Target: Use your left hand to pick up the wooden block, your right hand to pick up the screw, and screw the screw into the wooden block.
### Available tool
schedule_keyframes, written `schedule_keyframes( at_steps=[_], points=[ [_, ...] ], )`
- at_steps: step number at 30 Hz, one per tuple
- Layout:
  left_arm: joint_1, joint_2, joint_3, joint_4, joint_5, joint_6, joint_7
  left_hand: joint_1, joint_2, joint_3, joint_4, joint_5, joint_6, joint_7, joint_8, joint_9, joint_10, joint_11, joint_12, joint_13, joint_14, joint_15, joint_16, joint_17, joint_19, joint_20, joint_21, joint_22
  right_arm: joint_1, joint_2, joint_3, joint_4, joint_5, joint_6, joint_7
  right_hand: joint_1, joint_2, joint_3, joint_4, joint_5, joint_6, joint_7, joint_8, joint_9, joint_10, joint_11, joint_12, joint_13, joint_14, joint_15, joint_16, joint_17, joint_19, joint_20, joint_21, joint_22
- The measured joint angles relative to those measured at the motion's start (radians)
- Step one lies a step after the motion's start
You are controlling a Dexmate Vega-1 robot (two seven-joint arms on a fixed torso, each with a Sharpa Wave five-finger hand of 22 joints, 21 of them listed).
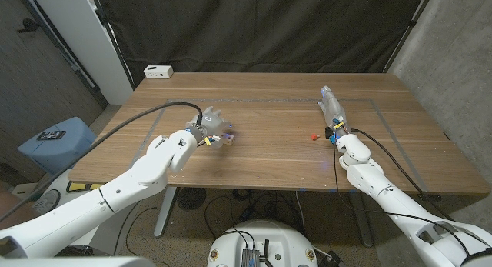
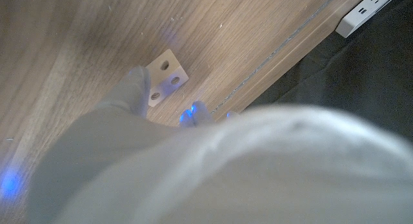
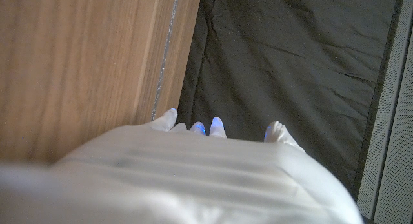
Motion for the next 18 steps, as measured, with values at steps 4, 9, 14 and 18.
schedule_keyframes(
  at_steps=[4,9,14,18],
  points=[
    [0.0,-0.001,0.003,0.009,-0.001,-0.003,0.014,0.008,0.003,0.0,0.0,0.0,0.015,-0.001,0.0,0.0,0.018,-0.003,0.004,0.004,0.009,-0.009,0.0,0.0,0.0,0.0,0.0,0.0,0.0,0.001,0.0,0.001,0.0,0.0,0.0,0.0,0.0,0.0,0.0,0.0,0.0,0.0,0.0,0.0,0.0,0.0,0.0,0.0,0.0,0.0,0.0,0.0,0.0,0.0,0.0,0.0],
    [-0.001,-0.003,0.006,0.018,-0.002,-0.006,0.032,0.013,0.001,-0.004,0.004,0.0,0.027,-0.012,0.0,0.0,0.033,-0.005,0.008,0.004,0.026,-0.014,0.0,0.0,0.0,0.0,0.0,0.0,0.0,0.002,-0.001,0.003,0.0,0.0,0.0,0.0,0.0,0.0,0.0,0.0,0.0,0.0,0.0,0.0,0.0,0.0,0.0,0.0,0.0,0.0,0.0,0.0,0.0,0.0,0.0,0.0],
    [-0.002,-0.006,0.01,0.031,-0.005,-0.008,0.05,0.021,-0.002,-0.008,0.0,0.0,0.048,-0.023,0.008,0.0,0.051,-0.004,0.013,0.004,0.044,-0.019,0.008,0.0,0.0,0.0,0.0,0.0,0.0,0.004,-0.001,0.006,0.0,0.0,-0.001,0.0,0.0,0.0,0.0,0.0,0.0,0.0,0.0,0.0,0.0,0.0,0.0,0.0,0.0,0.0,0.0,0.0,0.0,0.0,0.0,0.0],
    [-0.002,-0.006,0.01,0.031,-0.006,-0.01,0.068,0.037,-0.011,-0.008,0.0,0.0,0.062,-0.031,0.008,0.0,0.07,-0.001,0.019,0.009,0.06,-0.024,0.008,0.0,0.0,0.0,0.001,0.0,0.001,0.005,-0.001,0.007,0.0,0.0,-0.001,0.0,0.0,0.0,0.0,0.0,0.0,0.0,0.0,0.0,0.0,0.0,0.0,0.0,0.0,0.0,0.0,0.0,0.0,0.0,0.0,0.0]
  ],
)
